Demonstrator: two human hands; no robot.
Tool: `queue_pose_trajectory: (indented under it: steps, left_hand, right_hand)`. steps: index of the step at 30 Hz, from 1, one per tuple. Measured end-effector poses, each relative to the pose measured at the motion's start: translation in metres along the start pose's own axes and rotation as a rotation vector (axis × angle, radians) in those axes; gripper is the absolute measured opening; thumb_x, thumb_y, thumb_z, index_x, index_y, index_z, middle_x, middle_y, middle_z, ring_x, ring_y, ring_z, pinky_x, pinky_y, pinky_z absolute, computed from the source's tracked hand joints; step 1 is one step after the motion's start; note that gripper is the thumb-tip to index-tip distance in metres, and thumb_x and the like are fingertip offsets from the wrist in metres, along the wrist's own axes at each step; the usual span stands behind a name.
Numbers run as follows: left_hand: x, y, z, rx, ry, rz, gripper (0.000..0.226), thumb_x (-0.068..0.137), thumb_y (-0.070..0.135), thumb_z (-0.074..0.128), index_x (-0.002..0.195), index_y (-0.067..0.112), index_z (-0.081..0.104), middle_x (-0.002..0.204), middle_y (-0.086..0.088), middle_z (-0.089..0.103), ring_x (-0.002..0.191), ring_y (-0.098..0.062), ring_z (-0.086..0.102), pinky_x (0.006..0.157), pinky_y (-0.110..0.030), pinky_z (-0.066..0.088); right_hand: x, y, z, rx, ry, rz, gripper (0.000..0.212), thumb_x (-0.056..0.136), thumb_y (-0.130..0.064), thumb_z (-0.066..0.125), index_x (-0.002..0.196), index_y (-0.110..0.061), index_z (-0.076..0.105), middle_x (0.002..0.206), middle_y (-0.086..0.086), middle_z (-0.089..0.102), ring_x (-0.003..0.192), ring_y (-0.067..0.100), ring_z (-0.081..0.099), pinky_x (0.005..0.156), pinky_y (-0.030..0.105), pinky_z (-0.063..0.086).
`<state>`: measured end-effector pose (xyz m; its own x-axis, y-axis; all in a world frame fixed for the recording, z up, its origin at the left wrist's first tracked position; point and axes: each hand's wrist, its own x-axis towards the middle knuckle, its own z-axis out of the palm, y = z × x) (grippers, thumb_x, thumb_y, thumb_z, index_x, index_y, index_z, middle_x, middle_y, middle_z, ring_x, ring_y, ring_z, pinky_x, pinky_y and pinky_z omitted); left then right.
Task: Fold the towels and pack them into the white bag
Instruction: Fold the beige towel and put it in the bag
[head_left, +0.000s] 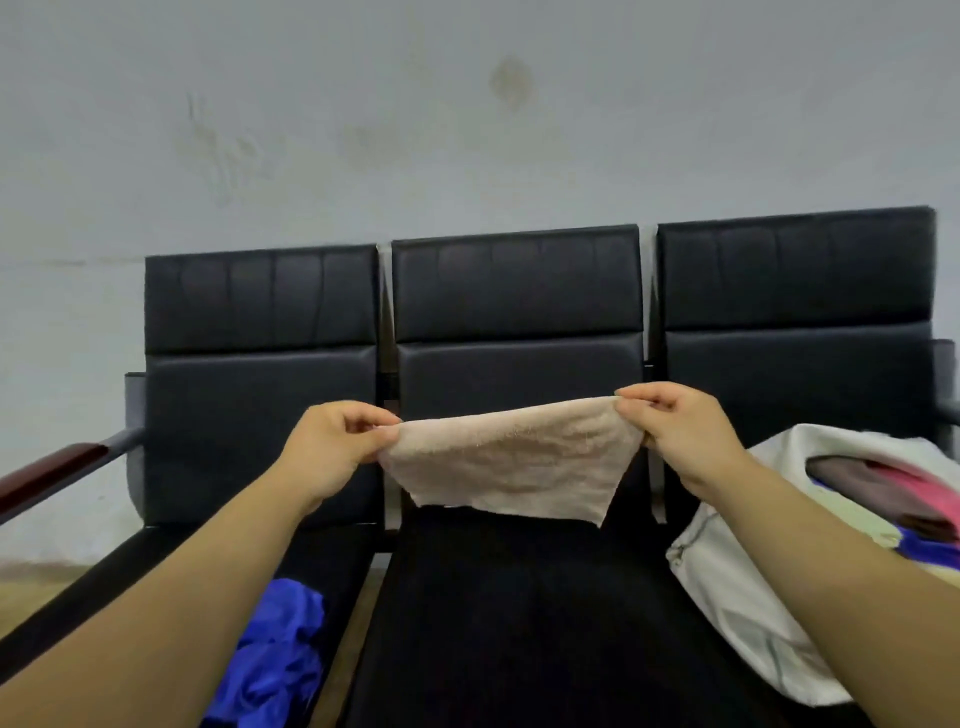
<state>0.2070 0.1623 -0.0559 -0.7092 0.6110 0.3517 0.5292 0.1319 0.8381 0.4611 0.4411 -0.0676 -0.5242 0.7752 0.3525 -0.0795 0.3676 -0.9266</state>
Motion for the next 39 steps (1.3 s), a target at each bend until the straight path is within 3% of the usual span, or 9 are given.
queue_pose_trajectory:
  steps: [3,9,13,17,21,27,32,36,39]
  left_hand:
    - [-0.034,-0.035,0.01,0.042,-0.128,-0.066,0.01,0.086,0.008,0.078,0.089,0.017,0.08,0.083,-0.001,0.077,0.075,-0.009,0.07,0.068,-0.018,0.056]
    - [-0.106,-0.133,0.049,0.127,-0.375,-0.305,0.016,0.084,0.005,0.08,0.079,0.02,0.081,0.082,-0.008,0.077,0.073,-0.013,0.068,0.07,-0.027,0.056]
    - [-0.11,-0.159,0.068,0.219,-0.461,-0.357,0.008,0.085,0.012,0.081,0.083,0.021,0.08,0.083,-0.002,0.077,0.075,-0.012,0.07,0.07,-0.026,0.057]
    - [-0.101,-0.167,0.079,0.25,-0.431,-0.352,0.007,0.089,0.013,0.077,0.086,0.019,0.079,0.08,0.001,0.076,0.072,-0.01,0.069,0.067,-0.022,0.056]
    - [-0.082,-0.171,0.093,0.315,-0.342,-0.337,0.011,0.093,0.015,0.072,0.089,0.025,0.076,0.086,0.005,0.076,0.083,-0.011,0.072,0.073,-0.02,0.055]
    - [-0.053,-0.183,0.12,0.313,-0.213,-0.329,0.015,0.097,0.018,0.064,0.092,0.029,0.073,0.092,0.011,0.072,0.087,-0.008,0.067,0.07,-0.017,0.046]
    - [-0.046,-0.21,0.132,0.374,-0.143,-0.339,0.017,0.098,0.016,0.06,0.097,0.031,0.067,0.097,0.009,0.069,0.087,-0.009,0.064,0.069,-0.018,0.045]
    - [-0.047,-0.221,0.138,0.439,-0.14,-0.296,0.021,0.097,0.018,0.062,0.114,0.031,0.063,0.107,0.008,0.067,0.09,-0.007,0.061,0.084,-0.024,0.05]
    - [-0.054,-0.215,0.138,0.474,-0.167,-0.253,0.037,0.097,0.022,0.062,0.134,0.027,0.057,0.132,0.003,0.056,0.11,-0.013,0.059,0.097,-0.029,0.048]
  right_hand:
    - [-0.038,0.039,-0.005,-0.043,-0.103,0.1,0.01,0.089,-0.013,0.076,0.089,-0.022,0.08,0.084,0.001,0.077,0.082,0.017,0.071,0.073,0.033,0.059]
    - [-0.116,0.149,0.001,-0.149,-0.341,0.461,0.007,0.087,-0.003,0.076,0.091,-0.008,0.079,0.095,0.02,0.076,0.083,0.023,0.071,0.084,0.044,0.06]
    - [-0.123,0.18,0.011,-0.334,-0.424,0.474,0.007,0.084,-0.012,0.08,0.086,-0.019,0.081,0.085,0.001,0.078,0.085,0.017,0.073,0.075,0.03,0.058]
    - [-0.116,0.195,0.014,-0.41,-0.414,0.466,0.008,0.083,-0.015,0.08,0.082,-0.023,0.08,0.08,-0.005,0.077,0.081,0.013,0.072,0.069,0.024,0.053]
    - [-0.105,0.202,0.02,-0.436,-0.341,0.442,0.011,0.086,-0.013,0.078,0.082,-0.023,0.079,0.082,-0.006,0.076,0.083,0.01,0.071,0.071,0.021,0.051]
    - [-0.078,0.216,0.038,-0.461,-0.224,0.396,0.008,0.088,-0.023,0.075,0.084,-0.03,0.078,0.081,-0.011,0.075,0.081,0.007,0.07,0.079,0.03,0.058]
    - [-0.071,0.238,0.049,-0.556,-0.128,0.368,0.006,0.092,-0.027,0.07,0.091,-0.03,0.075,0.09,-0.017,0.069,0.087,0.004,0.064,0.073,0.021,0.049]
    - [-0.075,0.251,0.053,-0.585,-0.124,0.358,0.013,0.094,-0.025,0.065,0.105,-0.029,0.072,0.096,-0.015,0.067,0.092,0.006,0.064,0.067,0.014,0.043]
    - [-0.08,0.247,0.05,-0.72,-0.187,0.228,0.026,0.094,-0.021,0.065,0.119,-0.023,0.069,0.117,-0.006,0.063,0.1,0.01,0.058,0.081,0.021,0.044]
